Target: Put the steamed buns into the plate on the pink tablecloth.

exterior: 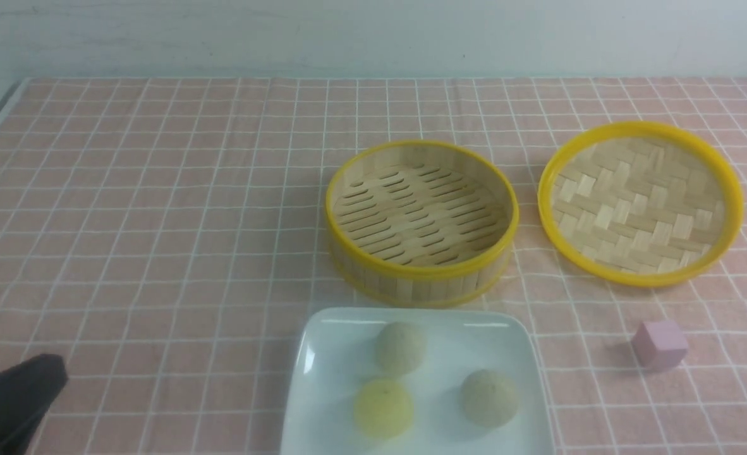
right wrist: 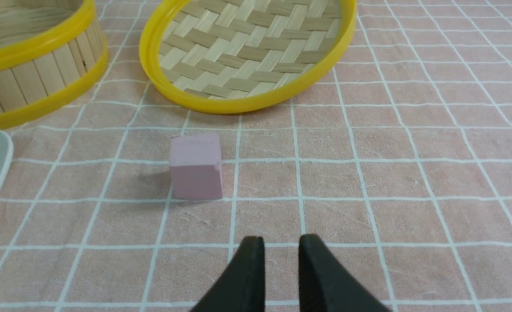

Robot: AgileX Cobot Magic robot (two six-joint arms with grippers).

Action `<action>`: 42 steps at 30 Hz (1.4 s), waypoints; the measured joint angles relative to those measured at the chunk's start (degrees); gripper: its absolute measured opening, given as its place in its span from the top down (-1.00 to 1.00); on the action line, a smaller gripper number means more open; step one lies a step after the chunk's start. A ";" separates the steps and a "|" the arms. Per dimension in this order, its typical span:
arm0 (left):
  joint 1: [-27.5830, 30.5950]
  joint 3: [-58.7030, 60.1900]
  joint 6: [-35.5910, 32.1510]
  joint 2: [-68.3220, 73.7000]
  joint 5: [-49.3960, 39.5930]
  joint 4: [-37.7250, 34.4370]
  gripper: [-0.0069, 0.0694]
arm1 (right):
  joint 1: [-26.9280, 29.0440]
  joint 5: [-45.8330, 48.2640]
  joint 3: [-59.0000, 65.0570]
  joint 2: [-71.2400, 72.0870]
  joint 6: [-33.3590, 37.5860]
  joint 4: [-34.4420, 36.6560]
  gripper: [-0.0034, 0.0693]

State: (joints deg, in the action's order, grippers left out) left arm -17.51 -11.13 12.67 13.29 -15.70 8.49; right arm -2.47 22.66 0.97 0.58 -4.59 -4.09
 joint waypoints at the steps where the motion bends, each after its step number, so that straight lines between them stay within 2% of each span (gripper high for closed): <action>1: 3.17 2.12 -1.34 -1.95 0.61 -0.27 0.72 | 0.00 0.00 0.00 0.00 0.00 0.00 0.59; 2: 3.78 2.12 -1.58 -2.32 0.70 -0.27 0.71 | 0.00 0.00 0.00 0.00 0.00 0.00 0.59; 3: 8.89 5.76 -2.62 -5.10 0.89 -0.47 0.71 | 0.00 0.00 0.00 0.00 0.00 0.00 0.59; 5: 13.47 9.31 -2.62 -8.82 0.44 -0.53 0.71 | 0.00 0.00 0.00 0.00 0.00 0.00 0.59; 11: 19.86 12.64 -0.13 -13.86 -3.36 -0.17 0.69 | 0.00 0.00 0.00 0.00 0.00 0.00 0.56; 42: 19.38 12.36 0.73 -13.90 -5.17 0.47 0.61 | 0.00 0.00 0.00 0.00 0.00 0.00 0.48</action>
State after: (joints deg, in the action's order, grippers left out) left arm 1.87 1.24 13.39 -0.61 -20.87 8.96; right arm -2.47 22.66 0.97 0.58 -4.59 -4.09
